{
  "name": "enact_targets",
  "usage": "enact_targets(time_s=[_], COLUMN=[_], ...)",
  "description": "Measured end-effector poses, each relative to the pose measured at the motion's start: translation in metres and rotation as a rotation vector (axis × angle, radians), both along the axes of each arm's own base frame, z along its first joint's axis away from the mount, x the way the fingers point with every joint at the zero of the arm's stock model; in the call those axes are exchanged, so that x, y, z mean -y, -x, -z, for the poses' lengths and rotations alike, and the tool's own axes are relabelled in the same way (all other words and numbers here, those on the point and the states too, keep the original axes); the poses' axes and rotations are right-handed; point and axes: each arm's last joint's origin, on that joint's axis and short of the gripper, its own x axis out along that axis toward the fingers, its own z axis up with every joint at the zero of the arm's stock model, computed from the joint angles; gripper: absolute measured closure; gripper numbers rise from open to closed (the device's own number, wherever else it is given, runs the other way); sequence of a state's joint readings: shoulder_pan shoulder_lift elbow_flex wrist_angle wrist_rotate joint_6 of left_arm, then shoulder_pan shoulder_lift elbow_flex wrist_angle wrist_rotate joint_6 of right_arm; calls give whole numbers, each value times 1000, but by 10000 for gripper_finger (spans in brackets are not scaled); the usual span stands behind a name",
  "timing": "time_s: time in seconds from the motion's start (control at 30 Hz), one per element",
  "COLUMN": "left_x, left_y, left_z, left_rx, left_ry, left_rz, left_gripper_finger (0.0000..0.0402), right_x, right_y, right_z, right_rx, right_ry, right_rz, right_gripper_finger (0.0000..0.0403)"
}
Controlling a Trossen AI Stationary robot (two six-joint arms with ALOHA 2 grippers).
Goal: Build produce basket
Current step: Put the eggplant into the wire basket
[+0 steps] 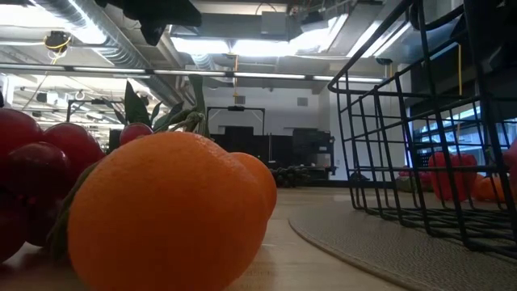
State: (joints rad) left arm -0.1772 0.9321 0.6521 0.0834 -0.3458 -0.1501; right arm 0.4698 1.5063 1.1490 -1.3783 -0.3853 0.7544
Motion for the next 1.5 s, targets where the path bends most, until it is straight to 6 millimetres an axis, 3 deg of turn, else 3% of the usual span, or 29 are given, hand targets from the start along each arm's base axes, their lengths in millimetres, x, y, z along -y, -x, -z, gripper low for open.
enact_targets(time_s=[0.17,0.53,0.8,0.97,1.1,1.3,1.5], left_x=[0,-1,-8,-17,-20,-23,-22], left_y=[0,0,4,9,12,25,40], left_z=[0,-1,-45,-76,-82,-68,-50], left_rx=[0,-3,-196,-265,-306,-439,-607], left_ry=[0,-8,-47,68,165,411,699], left_rz=[0,-18,-86,-176,-233,-410,-630], left_gripper_finger=[365,365,386,400,401,401,401], right_x=[2,3,8,17,28,40,42], right_y=[0,-10,-17,-22,-23,-19,-26], right_z=[-17,-57,-93,-116,-132,-146,-155], right_rx=[-10,180,391,533,633,742,875], right_ry=[40,154,343,464,543,544,518], right_rz=[-2,-25,-28,7,58,53,-57], right_gripper_finger=[324,324,324,324,324,324,324])
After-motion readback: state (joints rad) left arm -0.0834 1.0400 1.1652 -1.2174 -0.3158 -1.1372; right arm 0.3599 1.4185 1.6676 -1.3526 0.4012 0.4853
